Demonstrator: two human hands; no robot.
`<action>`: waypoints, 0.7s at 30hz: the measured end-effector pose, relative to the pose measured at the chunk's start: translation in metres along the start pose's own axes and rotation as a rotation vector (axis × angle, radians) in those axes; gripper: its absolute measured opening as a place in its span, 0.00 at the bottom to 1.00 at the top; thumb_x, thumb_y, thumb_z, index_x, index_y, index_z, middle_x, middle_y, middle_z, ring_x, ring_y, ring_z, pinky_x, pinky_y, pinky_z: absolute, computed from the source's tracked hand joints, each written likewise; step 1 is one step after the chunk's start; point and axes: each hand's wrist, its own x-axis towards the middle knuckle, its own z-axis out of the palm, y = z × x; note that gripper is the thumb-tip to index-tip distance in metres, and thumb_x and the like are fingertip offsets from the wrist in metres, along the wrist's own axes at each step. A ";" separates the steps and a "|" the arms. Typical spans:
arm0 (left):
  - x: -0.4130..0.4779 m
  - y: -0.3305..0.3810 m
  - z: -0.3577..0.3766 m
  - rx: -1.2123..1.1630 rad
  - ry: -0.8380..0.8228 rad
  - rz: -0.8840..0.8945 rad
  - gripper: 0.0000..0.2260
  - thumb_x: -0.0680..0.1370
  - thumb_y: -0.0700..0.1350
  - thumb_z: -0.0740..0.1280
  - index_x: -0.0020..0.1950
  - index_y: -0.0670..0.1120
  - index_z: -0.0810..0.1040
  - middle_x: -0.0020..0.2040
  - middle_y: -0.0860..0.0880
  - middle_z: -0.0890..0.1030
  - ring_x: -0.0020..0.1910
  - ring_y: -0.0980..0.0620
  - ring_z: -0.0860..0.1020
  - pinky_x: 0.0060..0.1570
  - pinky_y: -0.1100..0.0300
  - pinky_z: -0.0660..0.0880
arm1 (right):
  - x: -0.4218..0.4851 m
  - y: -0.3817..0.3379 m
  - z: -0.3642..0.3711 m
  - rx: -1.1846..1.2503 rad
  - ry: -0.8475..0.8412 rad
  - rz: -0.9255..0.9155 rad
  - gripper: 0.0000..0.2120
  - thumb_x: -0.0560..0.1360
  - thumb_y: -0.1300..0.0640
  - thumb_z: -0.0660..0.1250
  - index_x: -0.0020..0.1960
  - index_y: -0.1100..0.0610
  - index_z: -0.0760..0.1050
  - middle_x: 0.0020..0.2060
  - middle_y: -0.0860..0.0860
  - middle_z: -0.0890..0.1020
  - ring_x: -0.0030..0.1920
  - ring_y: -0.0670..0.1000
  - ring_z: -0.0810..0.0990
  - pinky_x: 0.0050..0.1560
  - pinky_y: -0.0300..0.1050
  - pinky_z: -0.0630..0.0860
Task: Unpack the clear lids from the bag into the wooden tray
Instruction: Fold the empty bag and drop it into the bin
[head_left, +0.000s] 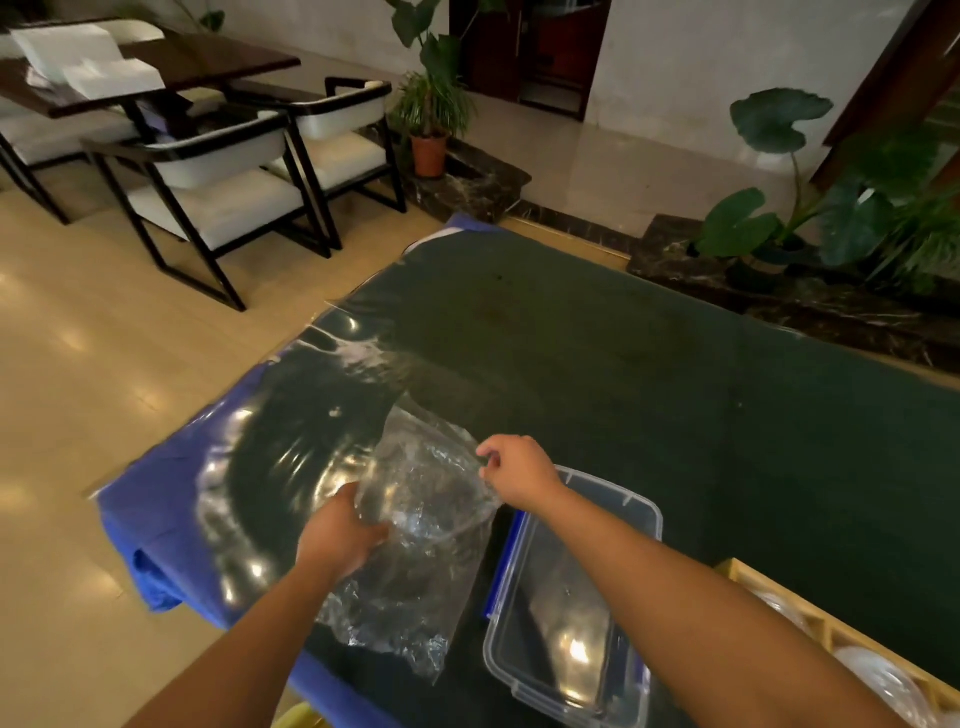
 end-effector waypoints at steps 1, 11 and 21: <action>0.001 -0.002 -0.004 -0.081 0.000 -0.006 0.34 0.73 0.43 0.79 0.75 0.43 0.70 0.53 0.43 0.84 0.36 0.50 0.82 0.39 0.55 0.81 | 0.000 -0.001 -0.003 0.058 -0.008 -0.014 0.09 0.77 0.57 0.68 0.56 0.53 0.82 0.51 0.51 0.86 0.56 0.53 0.81 0.58 0.48 0.77; -0.034 0.001 -0.055 -0.648 0.119 0.207 0.18 0.70 0.41 0.81 0.55 0.53 0.79 0.43 0.40 0.77 0.40 0.45 0.76 0.44 0.38 0.81 | -0.051 -0.026 -0.077 0.455 0.176 -0.223 0.06 0.81 0.62 0.62 0.49 0.56 0.77 0.35 0.51 0.84 0.33 0.42 0.80 0.40 0.43 0.79; -0.083 0.057 -0.080 -0.707 0.095 0.462 0.17 0.68 0.49 0.79 0.52 0.64 0.80 0.46 0.35 0.82 0.39 0.36 0.82 0.33 0.46 0.85 | -0.147 -0.011 -0.150 0.537 0.338 -0.285 0.12 0.73 0.68 0.73 0.55 0.57 0.82 0.43 0.51 0.88 0.47 0.46 0.86 0.56 0.43 0.82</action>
